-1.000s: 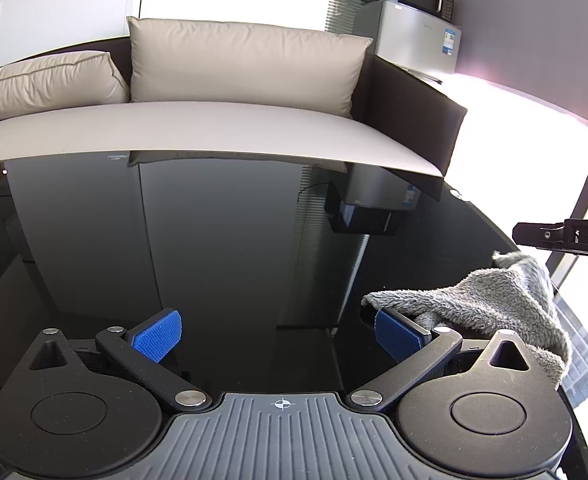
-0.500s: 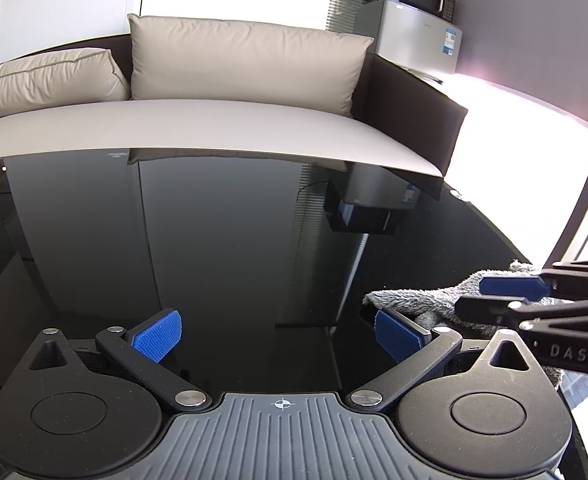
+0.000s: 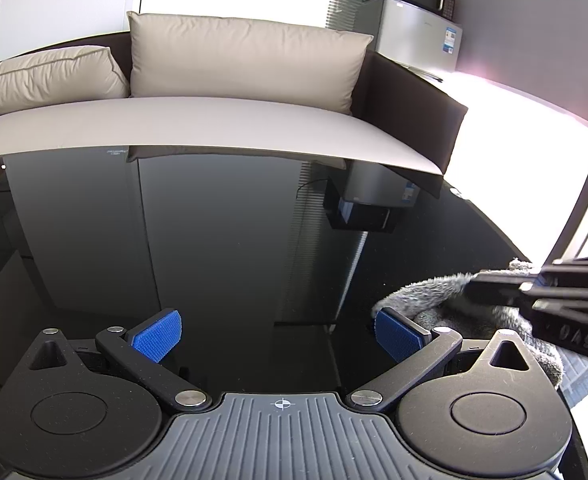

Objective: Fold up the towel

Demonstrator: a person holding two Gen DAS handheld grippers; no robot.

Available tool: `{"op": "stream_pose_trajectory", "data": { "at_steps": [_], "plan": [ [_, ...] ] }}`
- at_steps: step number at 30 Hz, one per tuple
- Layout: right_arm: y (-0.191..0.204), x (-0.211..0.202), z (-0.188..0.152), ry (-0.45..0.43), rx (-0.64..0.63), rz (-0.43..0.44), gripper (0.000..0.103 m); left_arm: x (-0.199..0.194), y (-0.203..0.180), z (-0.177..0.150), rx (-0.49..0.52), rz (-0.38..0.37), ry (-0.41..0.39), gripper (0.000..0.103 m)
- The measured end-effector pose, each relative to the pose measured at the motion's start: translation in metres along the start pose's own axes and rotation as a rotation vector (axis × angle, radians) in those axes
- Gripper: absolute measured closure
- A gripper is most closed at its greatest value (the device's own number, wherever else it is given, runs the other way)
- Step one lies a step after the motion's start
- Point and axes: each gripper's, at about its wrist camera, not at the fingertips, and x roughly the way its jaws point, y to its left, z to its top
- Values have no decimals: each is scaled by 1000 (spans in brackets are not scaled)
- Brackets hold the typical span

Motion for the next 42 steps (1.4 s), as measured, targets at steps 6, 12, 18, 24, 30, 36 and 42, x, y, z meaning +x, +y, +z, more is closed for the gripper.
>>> {"op": "stream_pose_trajectory", "data": {
  "at_steps": [6, 12, 18, 24, 30, 36, 42],
  "plan": [
    [-12, -21, 11, -141, 118, 79, 98, -1, 1, -1, -2, 3, 0, 1],
    [-24, -44, 25, -276, 239, 222, 98, -2, 1, -1, -7, 8, -2, 1],
    [-34, -71, 45, -410, 335, 365, 98, -3, 3, -1, -10, 15, -2, 1],
    [-40, -92, 61, -485, 399, 526, 98, -8, 10, 0, -34, 37, -19, 1],
    [-53, -98, 67, -478, 432, 530, 98, -10, 15, 1, -51, 44, -11, 1],
    [-43, -55, 52, -240, 366, 378, 98, -12, 13, 1, -47, 42, -12, 1],
    [-28, -18, 24, -38, 274, 309, 97, -12, 16, 2, -52, 44, -12, 1]
  ]
}}
